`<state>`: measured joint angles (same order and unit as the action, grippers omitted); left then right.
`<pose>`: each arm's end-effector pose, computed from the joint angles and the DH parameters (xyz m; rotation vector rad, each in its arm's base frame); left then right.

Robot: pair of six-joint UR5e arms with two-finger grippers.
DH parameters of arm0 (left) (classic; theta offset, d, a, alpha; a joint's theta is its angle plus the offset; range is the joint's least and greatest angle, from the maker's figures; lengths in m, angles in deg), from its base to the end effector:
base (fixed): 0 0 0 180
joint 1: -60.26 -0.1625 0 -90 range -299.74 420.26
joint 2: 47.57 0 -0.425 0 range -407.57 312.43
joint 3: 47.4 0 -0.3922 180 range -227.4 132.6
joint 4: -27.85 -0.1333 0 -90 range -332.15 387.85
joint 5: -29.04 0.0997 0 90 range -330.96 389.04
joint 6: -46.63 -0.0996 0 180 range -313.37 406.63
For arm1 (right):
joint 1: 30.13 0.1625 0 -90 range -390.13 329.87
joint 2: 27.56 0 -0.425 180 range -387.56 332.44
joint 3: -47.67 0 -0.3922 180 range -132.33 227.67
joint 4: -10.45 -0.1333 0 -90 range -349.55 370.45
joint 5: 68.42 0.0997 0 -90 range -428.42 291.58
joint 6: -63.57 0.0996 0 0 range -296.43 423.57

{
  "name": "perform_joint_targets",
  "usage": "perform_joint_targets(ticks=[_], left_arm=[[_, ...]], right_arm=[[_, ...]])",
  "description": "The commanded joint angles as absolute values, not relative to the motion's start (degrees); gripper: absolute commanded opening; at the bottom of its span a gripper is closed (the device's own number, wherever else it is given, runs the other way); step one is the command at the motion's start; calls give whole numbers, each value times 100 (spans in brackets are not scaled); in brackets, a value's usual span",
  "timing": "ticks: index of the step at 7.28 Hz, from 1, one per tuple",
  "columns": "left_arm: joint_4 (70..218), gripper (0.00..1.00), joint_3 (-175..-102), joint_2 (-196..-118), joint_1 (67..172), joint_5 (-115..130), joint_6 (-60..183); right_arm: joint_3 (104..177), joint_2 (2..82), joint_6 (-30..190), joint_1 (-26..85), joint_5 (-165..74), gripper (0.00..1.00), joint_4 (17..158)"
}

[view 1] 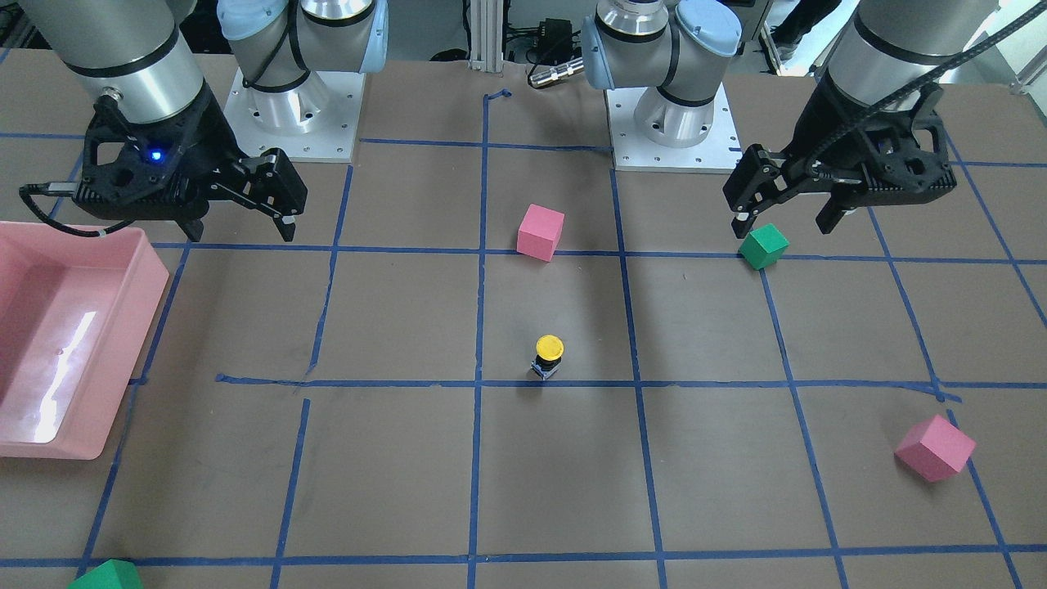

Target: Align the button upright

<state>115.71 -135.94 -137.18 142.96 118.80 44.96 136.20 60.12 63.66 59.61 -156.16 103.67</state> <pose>-0.0697 -0.5085 0.5077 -0.1539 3.1346 -0.1095 0.1349 -0.5137 0.4860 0.0082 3.1015 -0.0642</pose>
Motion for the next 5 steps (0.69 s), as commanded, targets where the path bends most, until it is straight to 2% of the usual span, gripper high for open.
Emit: perform_joint_targets(ticks=[1,5], left_arm=[[11600,100,-13582,-13713,14279,11930,4426],[11915,100,-13600,-13722,14279,11878,4495]], right_arm=[[13662,6015,6366,5961,-15622,100,10379],[13662,6015,6366,5961,-15631,100,10379]])
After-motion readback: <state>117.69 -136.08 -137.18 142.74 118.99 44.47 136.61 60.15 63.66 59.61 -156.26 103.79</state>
